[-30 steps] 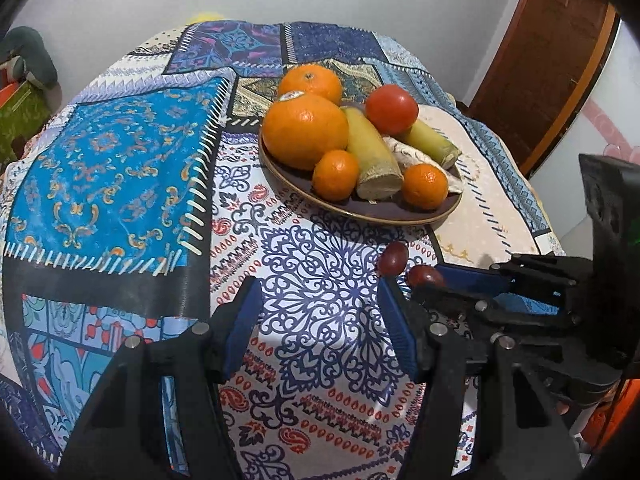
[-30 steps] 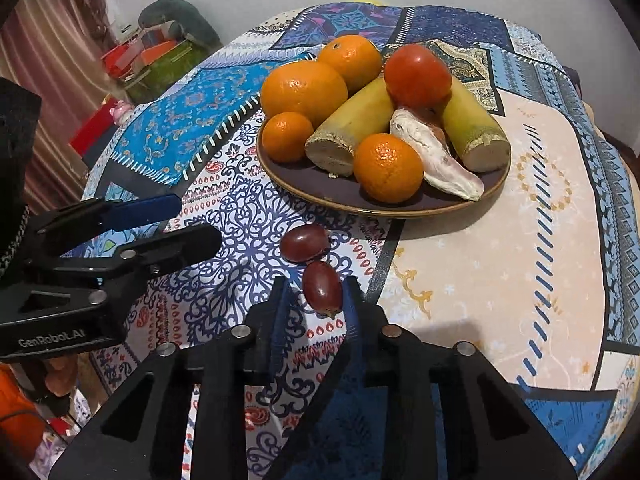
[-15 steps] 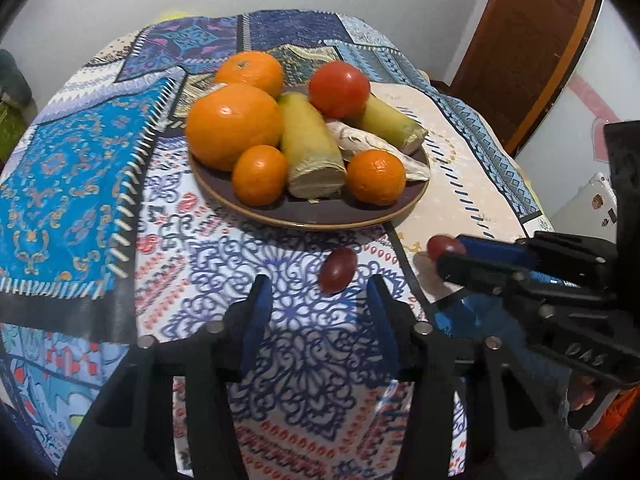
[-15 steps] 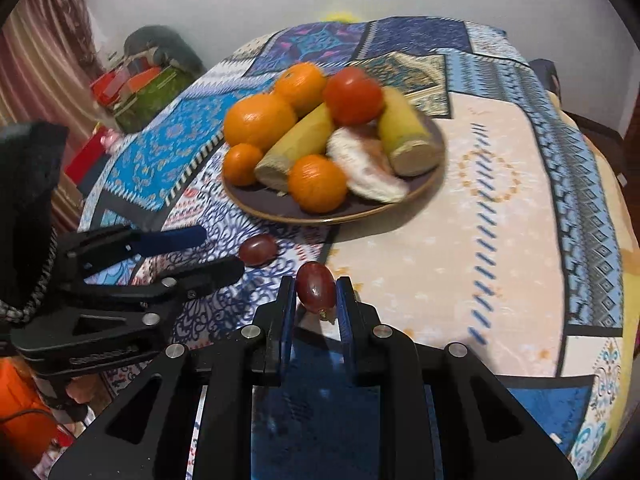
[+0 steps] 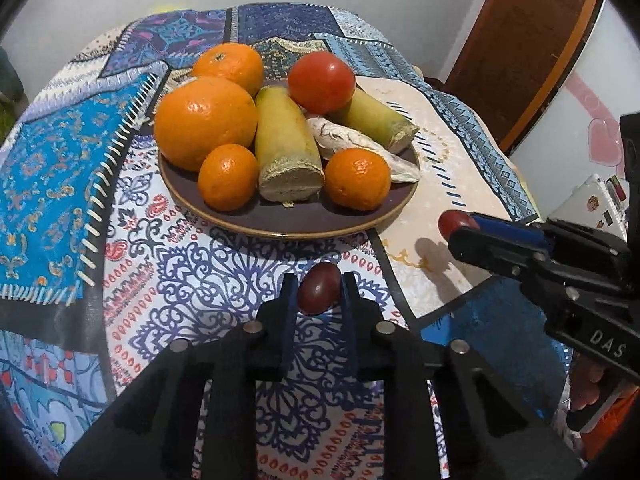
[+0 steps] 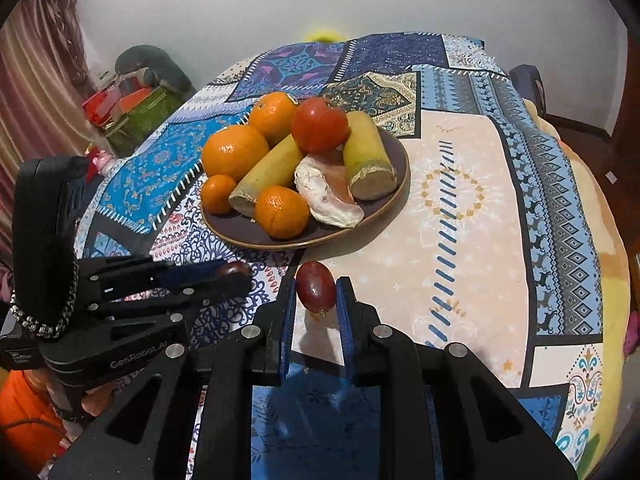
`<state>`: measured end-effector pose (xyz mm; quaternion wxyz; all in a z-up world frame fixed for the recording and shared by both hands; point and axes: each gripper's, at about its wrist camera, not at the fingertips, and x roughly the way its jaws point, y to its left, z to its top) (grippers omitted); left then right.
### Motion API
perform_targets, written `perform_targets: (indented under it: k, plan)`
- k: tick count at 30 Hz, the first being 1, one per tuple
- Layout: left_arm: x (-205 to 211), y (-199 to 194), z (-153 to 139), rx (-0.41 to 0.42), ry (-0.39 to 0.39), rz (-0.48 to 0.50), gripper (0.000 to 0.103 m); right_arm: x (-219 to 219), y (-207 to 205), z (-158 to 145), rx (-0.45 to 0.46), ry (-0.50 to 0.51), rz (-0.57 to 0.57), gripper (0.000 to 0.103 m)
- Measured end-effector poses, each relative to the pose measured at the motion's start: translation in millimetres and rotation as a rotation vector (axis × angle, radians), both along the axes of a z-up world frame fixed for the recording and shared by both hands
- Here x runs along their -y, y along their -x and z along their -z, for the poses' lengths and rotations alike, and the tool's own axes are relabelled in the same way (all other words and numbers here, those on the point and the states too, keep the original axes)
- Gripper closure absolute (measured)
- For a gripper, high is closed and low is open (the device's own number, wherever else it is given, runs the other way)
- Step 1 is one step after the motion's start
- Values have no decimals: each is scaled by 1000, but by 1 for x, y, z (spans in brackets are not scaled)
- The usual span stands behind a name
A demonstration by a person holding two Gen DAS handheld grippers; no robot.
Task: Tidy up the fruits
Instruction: 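Lower the dates onto the plate and open both tools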
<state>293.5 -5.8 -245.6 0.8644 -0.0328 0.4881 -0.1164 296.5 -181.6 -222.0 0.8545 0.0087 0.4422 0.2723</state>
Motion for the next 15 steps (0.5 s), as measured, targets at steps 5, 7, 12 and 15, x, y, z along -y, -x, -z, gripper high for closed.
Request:
perform_targets:
  k: [5,7,12,15]
  plan:
    - [1,9,-18,48,-14,-4,82,-1,0,-10,25,0,1,84]
    - [0,11,-27,75,-25,-10,82,-1,-1,-15,39,-2,1,84]
    - [-2,8,-46,123,-24,-29,82,-1,-1,-29,82,-4,3,84]
    - [-2,4,-55,144,-20,-37,82,0,-1,-37,114,-7,12,84]
